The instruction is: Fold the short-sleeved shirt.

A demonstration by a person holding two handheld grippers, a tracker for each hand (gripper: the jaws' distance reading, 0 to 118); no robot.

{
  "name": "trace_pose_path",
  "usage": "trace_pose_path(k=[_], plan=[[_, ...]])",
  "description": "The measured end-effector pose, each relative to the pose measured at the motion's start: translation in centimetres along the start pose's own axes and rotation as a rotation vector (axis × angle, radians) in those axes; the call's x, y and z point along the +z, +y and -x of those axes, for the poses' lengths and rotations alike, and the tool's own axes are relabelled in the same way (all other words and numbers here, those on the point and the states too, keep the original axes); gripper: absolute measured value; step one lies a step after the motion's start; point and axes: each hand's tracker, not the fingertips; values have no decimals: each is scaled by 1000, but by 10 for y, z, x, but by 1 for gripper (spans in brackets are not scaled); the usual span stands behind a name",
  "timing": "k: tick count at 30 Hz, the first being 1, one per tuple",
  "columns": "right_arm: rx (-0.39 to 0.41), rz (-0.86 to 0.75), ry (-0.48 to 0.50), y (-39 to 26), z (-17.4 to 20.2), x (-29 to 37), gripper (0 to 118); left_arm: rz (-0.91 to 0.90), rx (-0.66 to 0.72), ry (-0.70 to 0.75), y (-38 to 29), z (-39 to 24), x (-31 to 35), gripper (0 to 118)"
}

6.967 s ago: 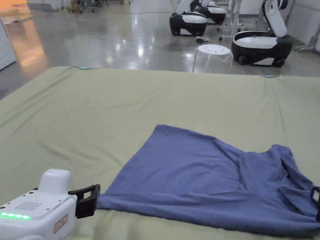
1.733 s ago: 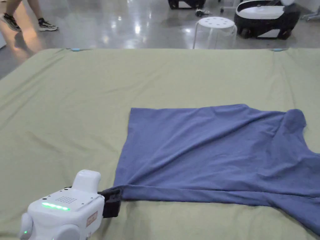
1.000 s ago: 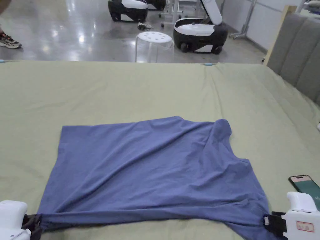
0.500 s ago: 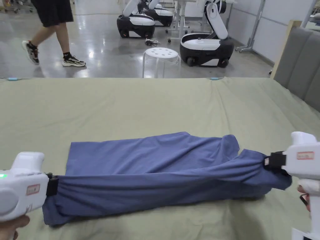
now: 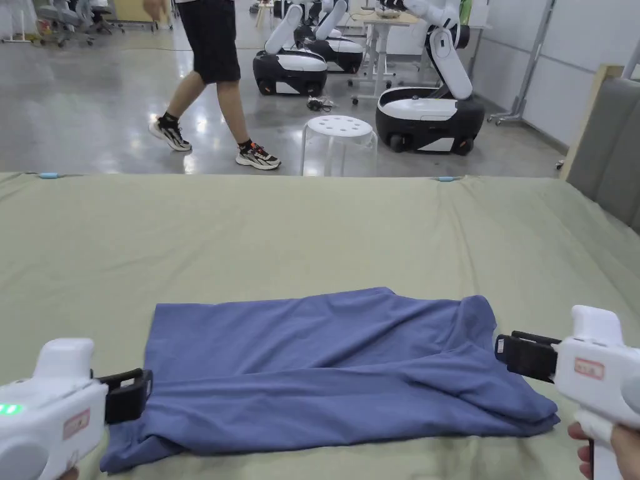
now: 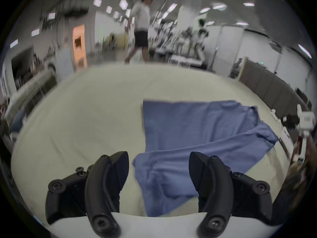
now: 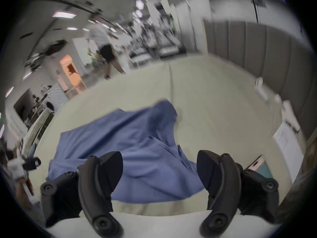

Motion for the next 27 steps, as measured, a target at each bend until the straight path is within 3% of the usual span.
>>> trace_pose_path(k=[2,3,4,5,6,7,9,13,14,15,16,17,20,22,23,24,25,26,27], plan=[[13,-139,51,-24,13,41,97,-110,-57,77,-19,-16,39,71],[21,-169,55,-35,19,56,89,-113,-51,62,-26,-18,49,69],[28,-177,50,-49,24,66,53,-75,-39,52,-31,-23,60,50],[27,-163,34,-59,30,74,7,-46,-37,53,-37,-25,67,13],[29,-133,14,-68,35,79,0,-27,-23,30,-45,-27,74,3],[18,-130,-16,-79,38,89,0,-8,-5,50,-53,-28,72,3],[-34,-96,86,-98,40,98,0,86,-15,28,-59,-28,71,3],[22,-65,68,-112,50,98,0,144,-22,104,-65,-11,42,5],[35,-56,59,-114,49,98,0,137,-8,96,-63,-7,35,12],[49,-50,58,-115,48,98,0,159,2,105,-62,3,22,37],[56,-42,58,-111,53,92,0,200,-10,88,-60,5,10,72],[58,-37,57,-110,52,91,0,222,-43,95,-57,4,-2,78],[82,-19,37,-106,48,83,0,280,-109,98,-56,4,-37,78],[91,-1,15,-104,41,75,0,327,-58,18,-56,6,-58,74],[93,8,0,-103,36,70,0,329,-36,-7,-56,5,-59,62],[98,21,-17,-101,33,66,0,318,-60,9,-55,2,-65,23],[103,38,-30,-100,26,57,0,304,-102,38,-55,-3,-68,8],[104,64,-30,-97,17,45,7,289,-131,52,-53,-6,-70,8],[98,113,-15,-94,7,32,31,309,-127,22,-53,-8,-66,8]])
